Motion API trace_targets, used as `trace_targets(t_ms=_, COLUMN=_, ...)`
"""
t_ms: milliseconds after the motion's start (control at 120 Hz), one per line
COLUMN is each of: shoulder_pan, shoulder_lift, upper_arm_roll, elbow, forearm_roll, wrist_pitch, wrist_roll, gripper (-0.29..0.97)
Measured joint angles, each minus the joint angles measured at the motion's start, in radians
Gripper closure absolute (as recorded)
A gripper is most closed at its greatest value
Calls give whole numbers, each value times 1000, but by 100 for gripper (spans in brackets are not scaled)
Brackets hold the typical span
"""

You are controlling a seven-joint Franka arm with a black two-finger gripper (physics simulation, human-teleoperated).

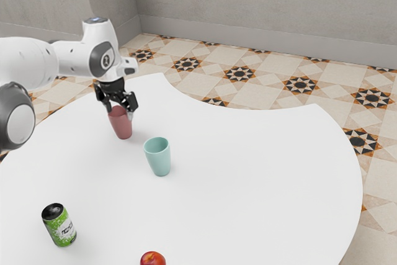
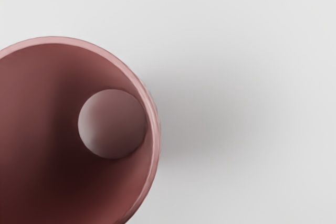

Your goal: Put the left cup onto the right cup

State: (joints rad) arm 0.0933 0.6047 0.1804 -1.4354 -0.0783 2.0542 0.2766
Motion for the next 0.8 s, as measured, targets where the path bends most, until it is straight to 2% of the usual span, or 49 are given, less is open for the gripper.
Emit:
trace_targets(t_ms=300, shoulder_pan=0, shoulder_lift=45, upper_arm_roll=-3, elbow=64, forearm_roll=-15, wrist_pitch=53, wrist_roll=13, gripper=0)
trace_targets(t_ms=633, shoulder_pan=0, shoulder_lift=94, upper_arm_roll=-4, elbow=67, forearm_roll=-46, wrist_pitch=109, wrist_roll=17, gripper=1)
trace_targets(t_ms=800, shoulder_pan=0, shoulder_lift=104, upper_arm_roll=-3, elbow=57, forearm_roll=-68, wrist_pitch=121, wrist_roll=14, gripper=15)
